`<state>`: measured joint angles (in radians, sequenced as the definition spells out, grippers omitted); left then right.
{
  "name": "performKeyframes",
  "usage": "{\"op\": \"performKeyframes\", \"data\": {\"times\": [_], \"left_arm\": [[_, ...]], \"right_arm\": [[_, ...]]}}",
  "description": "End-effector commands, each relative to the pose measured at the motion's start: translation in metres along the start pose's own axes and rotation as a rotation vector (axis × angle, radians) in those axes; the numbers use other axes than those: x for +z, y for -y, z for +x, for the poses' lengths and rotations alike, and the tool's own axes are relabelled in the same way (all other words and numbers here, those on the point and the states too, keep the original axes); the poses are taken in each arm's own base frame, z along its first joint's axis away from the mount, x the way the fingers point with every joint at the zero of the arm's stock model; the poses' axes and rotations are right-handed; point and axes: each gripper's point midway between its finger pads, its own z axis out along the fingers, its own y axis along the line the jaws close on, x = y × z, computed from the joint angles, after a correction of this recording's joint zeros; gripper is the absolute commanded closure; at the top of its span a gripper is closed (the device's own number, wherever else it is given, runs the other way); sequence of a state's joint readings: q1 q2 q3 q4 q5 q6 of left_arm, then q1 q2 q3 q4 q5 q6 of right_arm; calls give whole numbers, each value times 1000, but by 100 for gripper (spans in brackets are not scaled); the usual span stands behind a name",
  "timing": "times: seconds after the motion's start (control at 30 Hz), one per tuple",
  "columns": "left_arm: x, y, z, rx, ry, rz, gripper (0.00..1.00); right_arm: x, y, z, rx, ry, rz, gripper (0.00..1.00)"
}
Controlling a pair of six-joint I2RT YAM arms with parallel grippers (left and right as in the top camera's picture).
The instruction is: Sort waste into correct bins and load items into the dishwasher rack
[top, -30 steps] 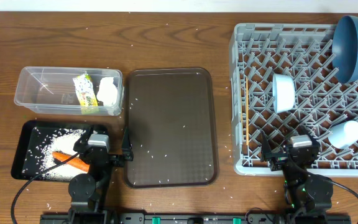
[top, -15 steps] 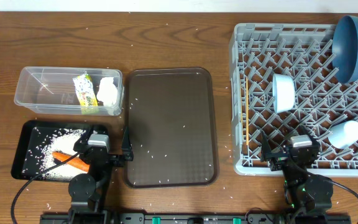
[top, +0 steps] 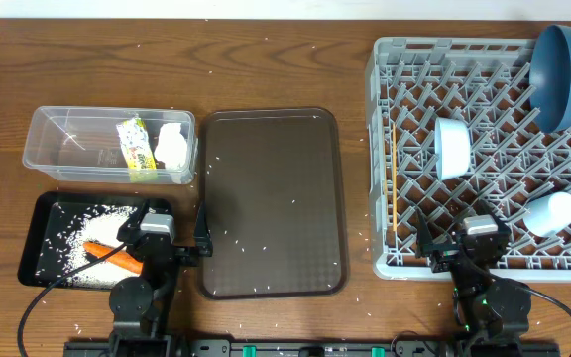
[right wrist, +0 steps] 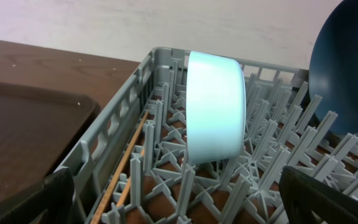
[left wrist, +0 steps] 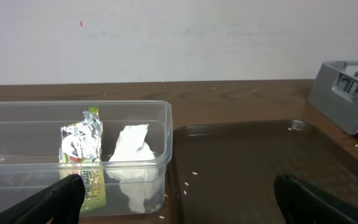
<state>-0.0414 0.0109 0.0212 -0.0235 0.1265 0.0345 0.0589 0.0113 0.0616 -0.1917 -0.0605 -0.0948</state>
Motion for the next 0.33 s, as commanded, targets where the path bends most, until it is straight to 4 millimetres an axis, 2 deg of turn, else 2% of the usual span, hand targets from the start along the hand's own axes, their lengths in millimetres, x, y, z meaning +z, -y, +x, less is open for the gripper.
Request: {"op": "performKeyframes", "data": {"times": [0.0,0.3], "left_arm": [[1,1,15,11,-42,3,2],[1,1,15,11,-42,4,2]], "right_arm": [[0,0,1,13,3,0,1],[0,0,0,13,3,0,1]]}}
